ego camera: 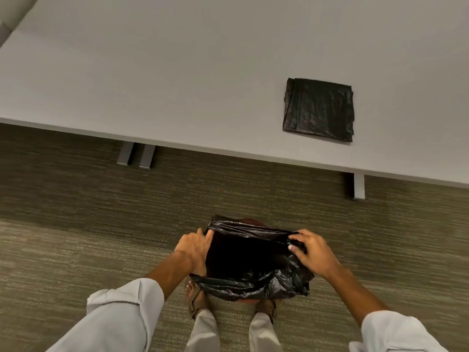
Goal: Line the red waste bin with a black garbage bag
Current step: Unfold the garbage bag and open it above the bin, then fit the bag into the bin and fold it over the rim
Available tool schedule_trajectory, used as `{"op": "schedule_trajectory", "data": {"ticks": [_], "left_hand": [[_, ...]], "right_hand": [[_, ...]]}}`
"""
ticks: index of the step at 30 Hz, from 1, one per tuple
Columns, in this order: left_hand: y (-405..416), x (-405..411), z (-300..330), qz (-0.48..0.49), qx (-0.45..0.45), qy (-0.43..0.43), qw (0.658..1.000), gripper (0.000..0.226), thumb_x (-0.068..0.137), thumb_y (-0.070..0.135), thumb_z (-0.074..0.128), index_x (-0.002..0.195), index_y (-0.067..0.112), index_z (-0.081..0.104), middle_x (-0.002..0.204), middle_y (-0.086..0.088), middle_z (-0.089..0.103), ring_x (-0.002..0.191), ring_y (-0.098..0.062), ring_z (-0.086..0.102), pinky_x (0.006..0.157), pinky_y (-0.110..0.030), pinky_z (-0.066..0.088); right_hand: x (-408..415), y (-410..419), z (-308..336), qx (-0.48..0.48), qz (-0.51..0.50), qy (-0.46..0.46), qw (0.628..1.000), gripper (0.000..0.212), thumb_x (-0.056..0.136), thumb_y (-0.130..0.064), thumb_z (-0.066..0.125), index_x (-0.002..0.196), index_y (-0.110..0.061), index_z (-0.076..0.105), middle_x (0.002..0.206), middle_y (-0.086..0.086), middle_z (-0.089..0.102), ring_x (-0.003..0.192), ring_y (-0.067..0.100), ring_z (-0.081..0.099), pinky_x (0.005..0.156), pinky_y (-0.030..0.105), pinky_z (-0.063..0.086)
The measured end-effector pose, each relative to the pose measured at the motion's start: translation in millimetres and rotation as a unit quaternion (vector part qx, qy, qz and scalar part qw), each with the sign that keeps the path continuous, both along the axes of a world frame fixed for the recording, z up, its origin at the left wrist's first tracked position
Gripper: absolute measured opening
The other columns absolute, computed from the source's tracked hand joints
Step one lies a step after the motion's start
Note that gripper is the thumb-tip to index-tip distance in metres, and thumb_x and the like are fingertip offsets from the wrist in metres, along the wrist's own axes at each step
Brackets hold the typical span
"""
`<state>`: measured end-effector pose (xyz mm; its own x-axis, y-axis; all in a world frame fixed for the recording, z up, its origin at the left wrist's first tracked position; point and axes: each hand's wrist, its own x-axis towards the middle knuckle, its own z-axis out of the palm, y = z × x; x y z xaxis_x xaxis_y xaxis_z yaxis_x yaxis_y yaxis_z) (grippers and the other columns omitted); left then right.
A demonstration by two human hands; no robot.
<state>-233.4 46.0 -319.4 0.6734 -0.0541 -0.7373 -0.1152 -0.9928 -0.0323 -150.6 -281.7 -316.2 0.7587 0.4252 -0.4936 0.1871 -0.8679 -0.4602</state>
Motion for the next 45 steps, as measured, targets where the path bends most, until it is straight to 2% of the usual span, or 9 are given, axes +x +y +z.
{"op": "schedule_trajectory", "data": {"ticks": [4,12,19,25,29,34,37,40,45], "left_hand": [[-2,3,-32,-0.005,-0.005,0.001,1.000,0.100,0.063,0.057,0.064,0.145,0.018,0.022,0.131,-0.014,0.052,0.102,-0.026,0.064,0.078,-0.036,0.052],[-1,19,-82,0.014,-0.008,-0.021,1.000,0.073,0.064,0.058,0.057,0.123,0.022,0.033,0.108,-0.008,0.057,0.090,-0.024,0.065,0.061,-0.036,0.045],[9,50,-126,0.029,-0.008,-0.030,0.999,0.075,0.059,0.060,0.065,0.121,0.024,0.044,0.102,-0.003,0.065,0.094,-0.027,0.067,0.072,-0.037,0.050],[8,71,-167,0.050,-0.018,0.047,0.997,0.107,0.053,0.065,0.078,0.141,0.031,0.027,0.113,-0.002,0.061,0.106,-0.025,0.062,0.081,-0.039,0.054],[7,82,-190,0.056,-0.025,0.084,0.995,0.111,0.058,0.050,0.084,0.149,0.033,0.021,0.117,-0.005,0.062,0.101,-0.027,0.063,0.080,-0.037,0.058],[8,95,-213,0.069,-0.035,0.119,0.990,0.113,0.050,0.039,0.085,0.148,0.028,0.027,0.084,0.002,0.055,0.077,-0.024,0.062,0.069,-0.034,0.060],[12,101,-226,0.138,-0.066,0.154,0.976,0.118,0.048,0.037,0.085,0.150,0.029,0.028,0.101,-0.003,0.065,0.084,-0.025,0.066,0.067,-0.032,0.060],[17,105,-237,0.188,-0.104,0.164,0.963,0.114,0.045,0.035,0.081,0.148,0.030,0.034,0.119,-0.004,0.065,0.096,-0.025,0.065,0.075,-0.034,0.062],[19,94,-248,0.241,-0.134,0.227,0.934,0.087,0.047,0.035,0.082,0.128,0.024,0.055,0.110,0.002,0.068,0.093,-0.018,0.067,0.077,-0.034,0.062]], "right_hand": [[-2,2,-34,-0.065,0.006,0.019,0.998,0.060,0.088,-0.037,0.069,0.143,-0.018,0.052,0.148,0.003,0.047,0.128,0.025,0.054,0.101,0.041,0.050],[-2,11,-113,-0.110,0.019,0.055,0.992,0.092,0.079,-0.015,0.073,0.155,-0.023,0.022,0.158,0.002,0.024,0.116,0.027,0.061,0.084,0.039,0.056],[3,26,-169,-0.109,-0.009,0.063,0.992,0.107,0.073,-0.008,0.072,0.157,-0.027,0.009,0.162,0.007,0.018,0.123,0.035,0.057,0.090,0.044,0.056],[22,34,-202,-0.143,-0.016,0.066,0.987,0.105,0.075,-0.001,0.066,0.158,-0.024,0.006,0.160,0.007,0.018,0.102,0.036,0.066,0.068,0.037,0.058],[35,29,-222,-0.160,0.007,0.078,0.984,0.100,0.079,-0.006,0.068,0.157,-0.024,0.008,0.155,0.007,0.021,0.102,0.038,0.063,0.074,0.043,0.060],[48,18,-247,-0.202,0.041,0.095,0.974,0.097,0.080,-0.012,0.072,0.155,-0.031,0.013,0.151,0.006,0.022,0.103,0.035,0.063,0.077,0.037,0.058],[49,11,-256,-0.225,0.076,0.108,0.965,0.095,0.081,-0.018,0.074,0.155,-0.031,0.016,0.151,0.006,0.023,0.113,0.034,0.059,0.086,0.037,0.057],[47,4,-262,-0.239,0.091,0.128,0.958,0.088,0.080,-0.025,0.075,0.152,-0.031,0.024,0.147,0.005,0.030,0.117,0.032,0.058,0.093,0.038,0.054],[29,-6,-265,-0.221,0.085,0.170,0.956,0.064,0.084,-0.031,0.067,0.141,-0.031,0.040,0.121,0.006,0.055,0.106,0.027,0.060,0.086,0.036,0.054]]}}
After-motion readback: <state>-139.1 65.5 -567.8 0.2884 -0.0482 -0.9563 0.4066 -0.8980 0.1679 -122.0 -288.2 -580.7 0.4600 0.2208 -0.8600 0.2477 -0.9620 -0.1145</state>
